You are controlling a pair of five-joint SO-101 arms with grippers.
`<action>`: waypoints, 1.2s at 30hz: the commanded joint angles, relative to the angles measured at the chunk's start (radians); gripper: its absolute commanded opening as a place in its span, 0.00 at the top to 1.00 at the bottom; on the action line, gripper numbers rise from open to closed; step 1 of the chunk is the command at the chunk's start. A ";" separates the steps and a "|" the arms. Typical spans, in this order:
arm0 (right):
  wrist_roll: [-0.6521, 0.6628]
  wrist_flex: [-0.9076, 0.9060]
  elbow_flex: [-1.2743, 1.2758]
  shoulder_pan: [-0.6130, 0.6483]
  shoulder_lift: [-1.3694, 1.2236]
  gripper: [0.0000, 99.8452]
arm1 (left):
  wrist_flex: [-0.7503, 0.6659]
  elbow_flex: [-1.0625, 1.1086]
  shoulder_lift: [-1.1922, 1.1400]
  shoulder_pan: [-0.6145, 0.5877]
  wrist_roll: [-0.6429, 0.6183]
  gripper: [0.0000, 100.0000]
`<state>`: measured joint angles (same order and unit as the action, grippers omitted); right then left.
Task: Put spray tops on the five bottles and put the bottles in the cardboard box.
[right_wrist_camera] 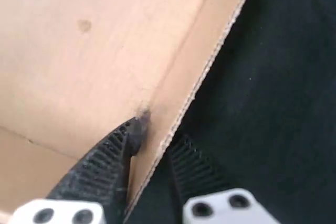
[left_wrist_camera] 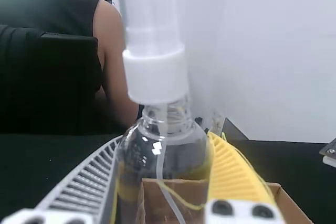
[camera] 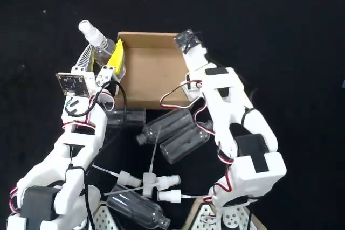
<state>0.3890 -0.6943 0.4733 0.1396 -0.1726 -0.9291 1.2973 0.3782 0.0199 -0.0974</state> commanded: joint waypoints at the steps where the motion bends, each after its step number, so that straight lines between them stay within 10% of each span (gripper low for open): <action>1: 0.080 -0.014 0.050 0.035 0.067 0.99 | -0.026 -0.004 0.015 -0.013 0.000 0.96; 36: -0.236 0.103 0.421 0.000 0.661 0.78 | -0.021 -0.024 0.003 0.053 -0.009 0.96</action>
<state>0.2140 -0.6989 0.8431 0.2010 0.3475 -0.9291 1.3203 0.3736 0.0583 -0.0974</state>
